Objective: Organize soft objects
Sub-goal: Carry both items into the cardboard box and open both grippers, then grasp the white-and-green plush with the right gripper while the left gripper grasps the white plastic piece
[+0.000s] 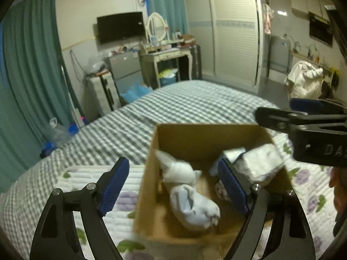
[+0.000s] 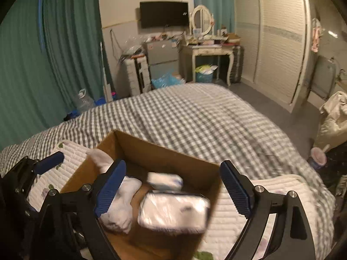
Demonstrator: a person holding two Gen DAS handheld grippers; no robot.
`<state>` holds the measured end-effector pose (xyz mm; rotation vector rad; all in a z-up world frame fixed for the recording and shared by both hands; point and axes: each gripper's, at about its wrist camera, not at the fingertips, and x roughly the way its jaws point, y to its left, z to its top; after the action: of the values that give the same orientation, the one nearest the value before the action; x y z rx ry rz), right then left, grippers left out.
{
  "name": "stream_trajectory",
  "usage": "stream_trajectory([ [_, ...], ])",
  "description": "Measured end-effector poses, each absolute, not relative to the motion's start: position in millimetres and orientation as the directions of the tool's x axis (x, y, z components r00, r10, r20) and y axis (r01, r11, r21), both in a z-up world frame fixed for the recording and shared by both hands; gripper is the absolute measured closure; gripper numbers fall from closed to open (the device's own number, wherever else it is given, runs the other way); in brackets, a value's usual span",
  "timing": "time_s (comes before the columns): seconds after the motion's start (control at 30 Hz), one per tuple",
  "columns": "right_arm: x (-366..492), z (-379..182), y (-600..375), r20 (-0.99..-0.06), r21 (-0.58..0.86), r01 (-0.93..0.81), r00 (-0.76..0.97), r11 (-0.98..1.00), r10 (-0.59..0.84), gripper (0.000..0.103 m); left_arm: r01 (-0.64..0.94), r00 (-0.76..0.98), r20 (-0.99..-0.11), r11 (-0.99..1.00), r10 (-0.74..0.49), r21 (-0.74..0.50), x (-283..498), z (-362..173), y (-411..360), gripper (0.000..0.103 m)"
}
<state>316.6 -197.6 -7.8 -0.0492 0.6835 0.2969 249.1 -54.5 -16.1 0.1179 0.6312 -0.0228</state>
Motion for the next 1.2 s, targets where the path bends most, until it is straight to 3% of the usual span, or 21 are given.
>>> stream_trajectory([
  [0.2,242.7,63.8,-219.6,-0.563,0.024,-0.269,0.792,0.963,0.235,0.013,0.034,0.876,-0.482,0.993,0.024,0.113,177.3,60.8,-45.2,0.018],
  [0.33,175.1,111.9,-227.5,-0.489,-0.007,-0.271,0.840,0.963,0.233,0.002,0.009,0.920,-0.390,0.995,0.032,0.101,119.1,110.1,-33.2,0.008],
  [0.57,94.3,133.2,-225.0,-0.458,-0.036,-0.295,0.854,0.955,0.247,0.000,0.029,0.927,-0.374,0.995,0.010,0.099,59.9,121.6,-16.9,0.008],
  [0.7,72.4,101.7,-211.4,-0.488,-0.052,-0.322,0.834,0.945,0.258,0.000,0.030,0.907,-0.420,0.993,0.021,0.116,47.8,85.6,-15.5,0.008],
  [0.97,81.5,-19.9,-182.2,-0.585,-0.092,-0.354,0.776,0.931,0.237,0.000,0.032,0.829,-0.558,0.993,0.038,0.116,69.2,-28.5,-7.9,0.008],
  [1.2,119.1,-106.5,-177.2,-0.712,-0.013,-0.317,0.669,0.948,0.213,0.000,0.031,0.782,-0.623,0.996,0.029,0.084,84.0,-98.4,-2.0,0.010],
])
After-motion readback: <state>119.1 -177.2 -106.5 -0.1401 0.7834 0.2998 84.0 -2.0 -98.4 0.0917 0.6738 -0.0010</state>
